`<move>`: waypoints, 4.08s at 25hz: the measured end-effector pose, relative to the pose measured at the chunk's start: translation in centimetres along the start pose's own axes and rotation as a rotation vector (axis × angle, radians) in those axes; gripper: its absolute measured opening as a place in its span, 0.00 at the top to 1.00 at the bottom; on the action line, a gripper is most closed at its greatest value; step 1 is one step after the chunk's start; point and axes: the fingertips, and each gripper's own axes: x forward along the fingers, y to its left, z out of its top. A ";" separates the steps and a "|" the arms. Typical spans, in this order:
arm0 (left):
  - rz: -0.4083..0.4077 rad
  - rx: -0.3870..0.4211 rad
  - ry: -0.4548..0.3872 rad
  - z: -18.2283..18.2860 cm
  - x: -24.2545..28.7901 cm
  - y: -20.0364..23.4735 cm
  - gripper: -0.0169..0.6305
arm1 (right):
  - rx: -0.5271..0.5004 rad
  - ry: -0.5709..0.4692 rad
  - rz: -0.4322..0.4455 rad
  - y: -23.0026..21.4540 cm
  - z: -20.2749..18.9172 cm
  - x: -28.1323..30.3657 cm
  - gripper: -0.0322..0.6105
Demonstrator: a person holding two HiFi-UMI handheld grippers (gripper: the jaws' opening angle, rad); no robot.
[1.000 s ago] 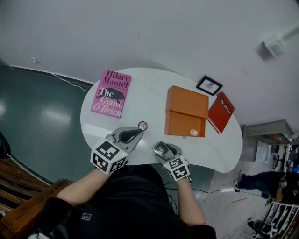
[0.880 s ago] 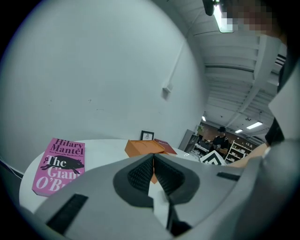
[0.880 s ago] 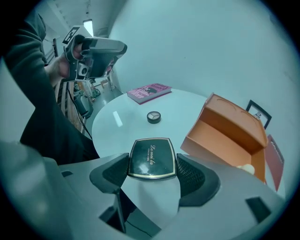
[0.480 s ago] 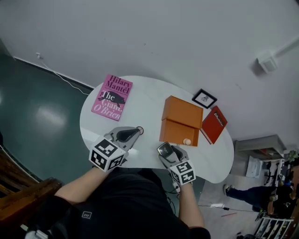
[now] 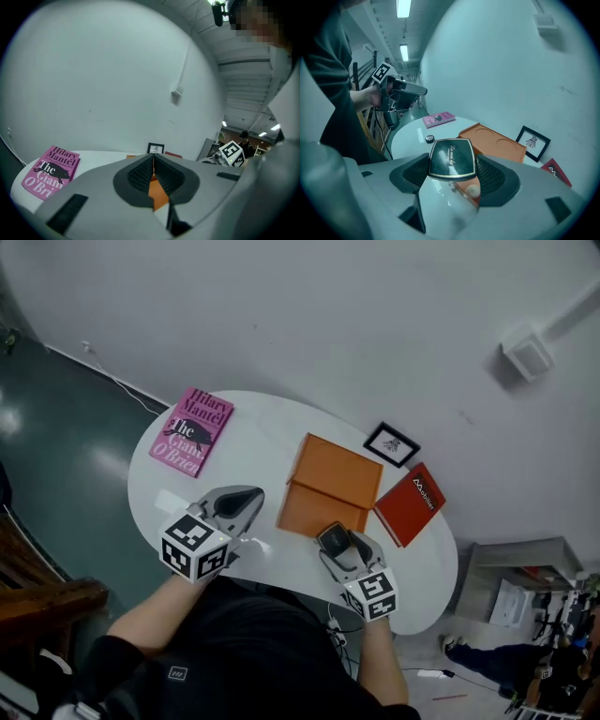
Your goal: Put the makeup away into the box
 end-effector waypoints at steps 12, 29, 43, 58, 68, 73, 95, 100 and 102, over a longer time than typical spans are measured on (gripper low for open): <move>0.100 -0.004 -0.019 1.6 4.1 -7.2 0.95 | -0.098 -0.026 0.169 -5.2 -0.6 -1.5 0.52; 0.156 -0.071 0.005 -1.2 3.9 -5.3 0.95 | -0.220 0.131 0.314 -1.7 -2.0 5.6 0.52; 0.256 -0.079 0.034 -1.3 0.3 -3.1 0.95 | -0.223 0.234 0.340 -1.4 -3.8 9.5 0.52; 0.264 -0.111 0.058 -2.7 -0.1 -2.6 0.95 | -0.133 0.242 0.409 -1.8 -4.2 11.1 0.51; 0.291 -0.153 0.053 -3.2 -1.4 -2.2 0.95 | -0.253 0.350 0.436 -1.6 -5.5 14.5 0.52; 0.317 -0.166 0.033 -3.0 -2.5 -1.5 0.95 | -0.278 0.363 0.444 -1.0 -5.8 15.7 0.52; 0.215 -0.130 0.029 -2.1 -3.3 -2.6 0.95 | -0.070 0.290 0.361 -1.4 -4.5 15.2 0.52; 0.207 -0.146 0.034 -2.5 -3.4 -3.0 0.95 | -0.057 0.277 0.341 -1.3 -4.2 15.3 0.51; 0.209 -0.151 0.031 -2.6 -3.5 -2.9 0.95 | -0.062 0.275 0.331 -1.4 -4.1 15.2 0.51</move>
